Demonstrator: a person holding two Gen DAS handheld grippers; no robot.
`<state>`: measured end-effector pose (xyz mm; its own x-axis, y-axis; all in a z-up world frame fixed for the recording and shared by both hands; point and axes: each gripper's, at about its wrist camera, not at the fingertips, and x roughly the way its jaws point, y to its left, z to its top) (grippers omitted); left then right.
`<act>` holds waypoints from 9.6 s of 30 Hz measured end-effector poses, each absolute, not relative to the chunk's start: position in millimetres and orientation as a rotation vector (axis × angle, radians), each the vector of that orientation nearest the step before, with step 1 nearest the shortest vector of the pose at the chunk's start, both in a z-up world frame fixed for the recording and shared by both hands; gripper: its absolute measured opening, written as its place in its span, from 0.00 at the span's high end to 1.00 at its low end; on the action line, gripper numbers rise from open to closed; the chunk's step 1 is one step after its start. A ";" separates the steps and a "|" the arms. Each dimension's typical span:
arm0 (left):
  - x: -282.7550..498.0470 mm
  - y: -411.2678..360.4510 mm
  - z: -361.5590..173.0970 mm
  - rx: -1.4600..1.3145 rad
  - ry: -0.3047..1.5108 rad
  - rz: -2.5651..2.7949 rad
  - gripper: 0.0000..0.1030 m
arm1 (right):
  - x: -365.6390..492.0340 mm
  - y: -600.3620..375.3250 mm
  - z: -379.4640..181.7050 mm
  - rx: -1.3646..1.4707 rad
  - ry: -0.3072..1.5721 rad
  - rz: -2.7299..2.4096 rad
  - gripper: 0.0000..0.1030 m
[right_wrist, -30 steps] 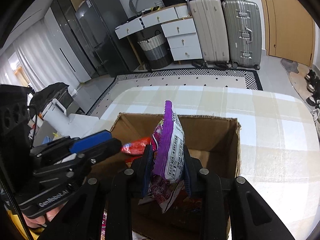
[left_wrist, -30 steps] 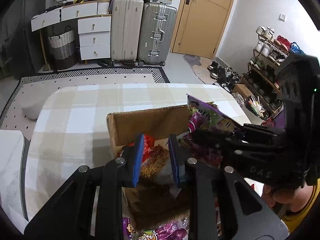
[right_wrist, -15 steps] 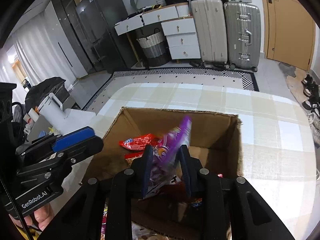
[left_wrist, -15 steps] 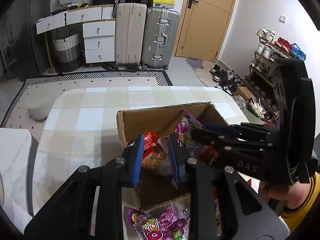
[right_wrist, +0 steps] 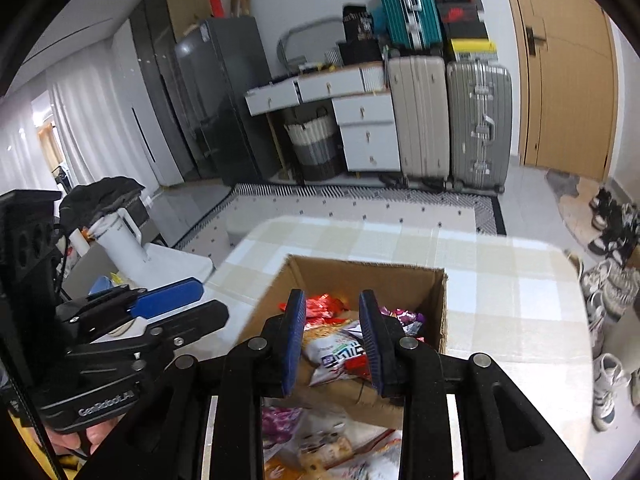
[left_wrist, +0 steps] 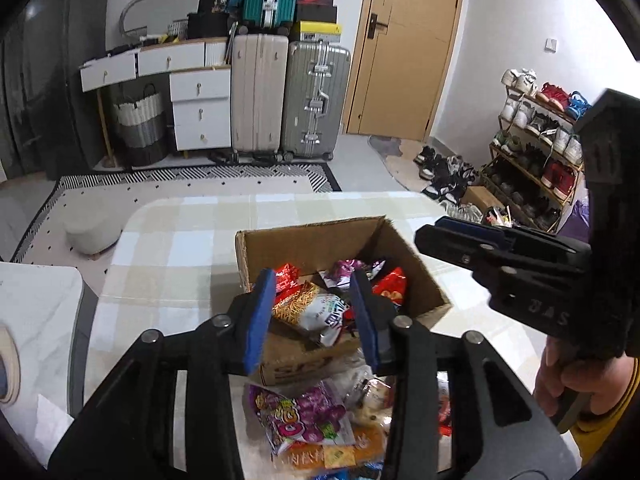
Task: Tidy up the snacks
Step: 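Open both tools to drop the bags into the box, then move both tools back toward the remaining snacks on the table, then grasp the blue Oreo pack with the left tool while the right tool grasps the red bag, then lift both held packs and carry them over the cardboard box, then open both tools to drop the packs into the box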
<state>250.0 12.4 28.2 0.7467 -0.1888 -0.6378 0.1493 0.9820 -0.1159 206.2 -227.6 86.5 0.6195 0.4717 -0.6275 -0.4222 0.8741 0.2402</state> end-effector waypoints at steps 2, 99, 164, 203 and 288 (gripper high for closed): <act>233.3 11.1 40.9 -0.059 0.681 -0.178 0.56 | 189.4 -230.0 98.9 0.065 0.711 0.518 0.68; 147.9 -56.5 -179.4 -0.104 0.985 -0.227 0.51 | 25.5 -305.5 -65.6 0.232 0.762 0.428 0.01; -5.9 30.5 -4.1 -0.145 0.604 -0.244 0.58 | -51.2 -263.7 79.6 0.212 0.541 0.629 0.56; -22.2 35.3 64.9 -0.115 0.569 -0.273 0.58 | -39.3 -267.3 96.3 0.194 0.478 0.646 0.56; 315.4 19.7 -51.7 -0.091 0.840 -0.187 0.54 | 275.0 -208.2 -8.9 0.060 0.872 0.515 0.53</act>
